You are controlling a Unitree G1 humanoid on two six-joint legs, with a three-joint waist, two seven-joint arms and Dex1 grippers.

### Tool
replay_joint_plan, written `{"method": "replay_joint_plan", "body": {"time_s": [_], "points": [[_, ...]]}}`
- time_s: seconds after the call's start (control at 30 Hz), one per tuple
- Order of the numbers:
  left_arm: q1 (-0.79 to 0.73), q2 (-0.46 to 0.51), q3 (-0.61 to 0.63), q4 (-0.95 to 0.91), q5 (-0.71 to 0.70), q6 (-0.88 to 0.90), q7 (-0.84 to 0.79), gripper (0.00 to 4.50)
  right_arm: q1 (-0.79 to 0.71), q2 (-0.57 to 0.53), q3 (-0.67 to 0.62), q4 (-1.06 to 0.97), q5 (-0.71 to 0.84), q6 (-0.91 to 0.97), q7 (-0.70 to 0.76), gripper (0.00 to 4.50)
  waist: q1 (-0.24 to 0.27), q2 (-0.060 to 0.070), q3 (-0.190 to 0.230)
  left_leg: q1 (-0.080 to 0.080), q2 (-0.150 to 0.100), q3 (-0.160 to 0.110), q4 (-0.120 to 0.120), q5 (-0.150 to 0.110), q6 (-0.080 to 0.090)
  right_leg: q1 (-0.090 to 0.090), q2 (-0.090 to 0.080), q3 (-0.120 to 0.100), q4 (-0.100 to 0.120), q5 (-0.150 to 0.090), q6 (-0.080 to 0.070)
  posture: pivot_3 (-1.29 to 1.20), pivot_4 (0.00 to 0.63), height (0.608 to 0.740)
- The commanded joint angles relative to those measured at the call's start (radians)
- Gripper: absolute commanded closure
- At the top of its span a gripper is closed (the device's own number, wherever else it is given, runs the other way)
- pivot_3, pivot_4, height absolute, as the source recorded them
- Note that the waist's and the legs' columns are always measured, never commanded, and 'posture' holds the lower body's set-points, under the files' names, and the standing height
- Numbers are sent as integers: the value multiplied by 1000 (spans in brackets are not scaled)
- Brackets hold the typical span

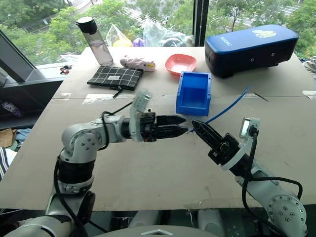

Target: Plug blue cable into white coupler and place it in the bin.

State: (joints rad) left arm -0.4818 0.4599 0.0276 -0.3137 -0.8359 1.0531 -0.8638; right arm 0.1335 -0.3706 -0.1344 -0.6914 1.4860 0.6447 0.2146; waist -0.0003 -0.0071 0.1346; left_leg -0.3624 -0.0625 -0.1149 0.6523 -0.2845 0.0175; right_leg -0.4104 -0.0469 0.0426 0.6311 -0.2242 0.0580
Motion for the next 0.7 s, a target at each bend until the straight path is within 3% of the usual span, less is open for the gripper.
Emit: {"method": "replay_joint_plan", "body": {"time_s": [0.03,0.27,0.7], "points": [[103,91,57,-21,179,-235,39,473,-3,-12,-20,-9,6,-28,25,4500,-3,0,0,0,0,0,0,0,0,0,0,0,0,0,0,0,150,740],[132,152,14,288,483,-625,80,473,-36,-6,-2,22,-22,-43,22,4500,18,0,0,-1,-2,0,0,0,0,1,-2,-1,-2,0,0,0,150,740],[-287,33,-156,1084,722,-1083,-137,473,27,-24,-15,-43,-43,-62,-11,4500,11,-2,0,-3,-3,-1,0,0,1,0,-3,-3,-2,0,0,0,150,740]]}}
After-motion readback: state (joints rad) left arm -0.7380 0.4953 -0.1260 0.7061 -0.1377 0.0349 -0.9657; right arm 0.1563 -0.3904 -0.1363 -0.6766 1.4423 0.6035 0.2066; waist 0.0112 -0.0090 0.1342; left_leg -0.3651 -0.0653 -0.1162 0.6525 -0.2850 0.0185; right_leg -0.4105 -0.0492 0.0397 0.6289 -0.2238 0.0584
